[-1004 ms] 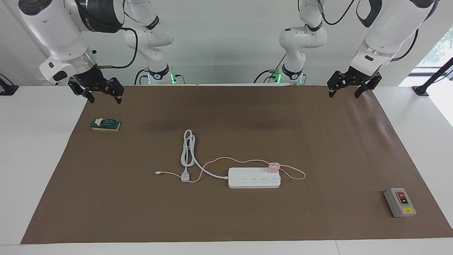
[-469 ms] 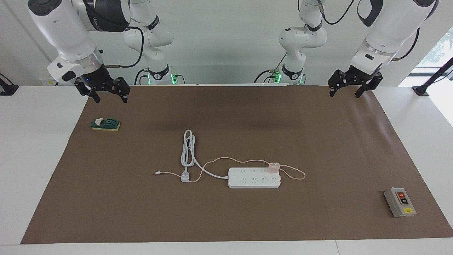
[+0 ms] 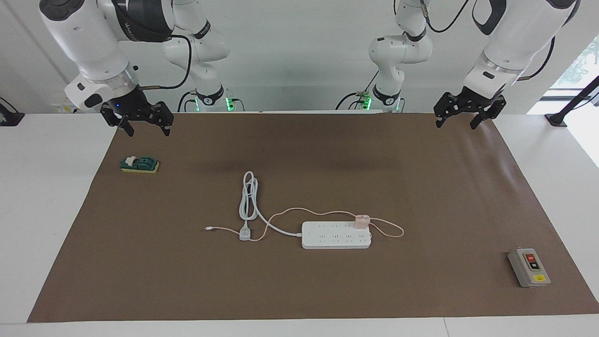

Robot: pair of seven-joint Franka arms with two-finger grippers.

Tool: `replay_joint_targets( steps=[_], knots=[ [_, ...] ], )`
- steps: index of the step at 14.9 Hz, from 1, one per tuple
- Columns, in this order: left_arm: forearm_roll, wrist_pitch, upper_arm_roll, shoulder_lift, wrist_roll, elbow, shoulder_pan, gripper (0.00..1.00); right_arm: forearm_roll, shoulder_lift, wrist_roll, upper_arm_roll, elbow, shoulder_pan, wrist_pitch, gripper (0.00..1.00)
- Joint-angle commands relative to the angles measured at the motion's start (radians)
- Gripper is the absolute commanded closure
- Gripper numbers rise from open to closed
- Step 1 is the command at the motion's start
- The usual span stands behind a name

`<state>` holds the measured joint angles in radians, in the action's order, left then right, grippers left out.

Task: Unplug charger and place it aside

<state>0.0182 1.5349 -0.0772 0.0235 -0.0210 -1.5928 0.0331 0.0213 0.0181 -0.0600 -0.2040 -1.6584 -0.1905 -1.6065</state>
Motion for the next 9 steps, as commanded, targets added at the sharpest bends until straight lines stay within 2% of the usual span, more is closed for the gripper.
replay_joint_targets(
  steps=[1,6,9],
  knots=[
    [-0.011,0.004,0.002,0.013,-0.008,-0.012,-0.004,0.00,0.031,0.002,-0.191,0.006,-0.003,0.005,-0.020,0.00],
    [-0.012,0.007,0.005,0.003,0.052,-0.018,-0.006,0.00,0.253,-0.093,-0.746,0.005,0.008,0.005,-0.035,0.00],
    [-0.011,0.028,0.019,-0.007,0.146,-0.022,-0.006,0.00,0.292,-0.150,-0.958,0.008,0.008,-0.056,-0.107,0.00]
  ],
)
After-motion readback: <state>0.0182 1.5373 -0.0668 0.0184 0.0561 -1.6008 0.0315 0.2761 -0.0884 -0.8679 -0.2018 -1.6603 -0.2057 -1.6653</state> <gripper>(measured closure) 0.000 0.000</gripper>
